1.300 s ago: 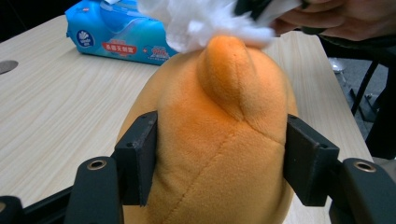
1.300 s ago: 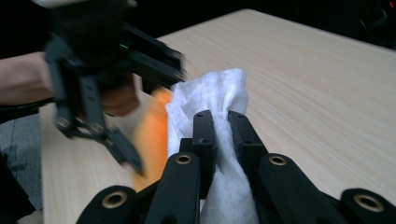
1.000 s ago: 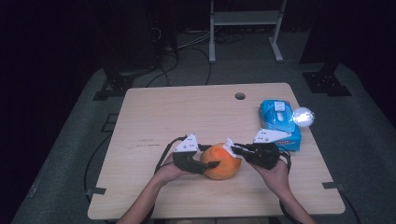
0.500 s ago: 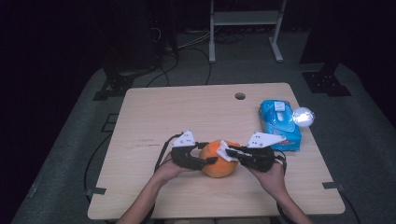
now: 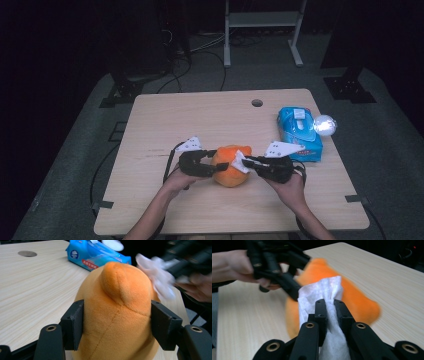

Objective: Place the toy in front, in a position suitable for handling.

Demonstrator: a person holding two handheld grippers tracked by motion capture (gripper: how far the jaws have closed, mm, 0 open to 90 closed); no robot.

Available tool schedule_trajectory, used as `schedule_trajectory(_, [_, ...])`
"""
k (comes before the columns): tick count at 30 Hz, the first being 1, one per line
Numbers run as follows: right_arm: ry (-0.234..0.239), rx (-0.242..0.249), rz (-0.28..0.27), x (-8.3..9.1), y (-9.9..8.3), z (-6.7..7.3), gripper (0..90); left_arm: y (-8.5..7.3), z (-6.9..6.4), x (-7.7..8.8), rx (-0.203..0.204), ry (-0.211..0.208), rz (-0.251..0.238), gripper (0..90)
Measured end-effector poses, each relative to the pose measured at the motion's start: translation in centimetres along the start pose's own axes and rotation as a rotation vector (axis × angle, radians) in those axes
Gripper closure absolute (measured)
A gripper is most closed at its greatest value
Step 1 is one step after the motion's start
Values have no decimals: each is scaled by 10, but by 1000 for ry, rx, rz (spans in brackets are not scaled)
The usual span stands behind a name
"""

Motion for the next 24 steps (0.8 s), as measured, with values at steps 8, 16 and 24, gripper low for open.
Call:
schedule_trajectory(8, [-43,-146,14,2,-15,-38,813,-2,-9,-5,-48,-44,24,351])
schedule_trajectory(16, [8,-99,-25,6,3,-15,816,-1,-27,-15,-146,-62,71,331])
schedule_trajectory(24, [28,-31,-23,3,14,5,817,-3,-30,-18,-173,-65,83,339])
Point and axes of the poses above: each handheld gripper's, and its own axes: x roughly backward along the jaws, y roughly out of its top, z roughly to its left, the point moved 7 cm from there along -x, roughly forward along the jaws, and after that the axes turned 5 degrees about -y, right-handed, at the moved point
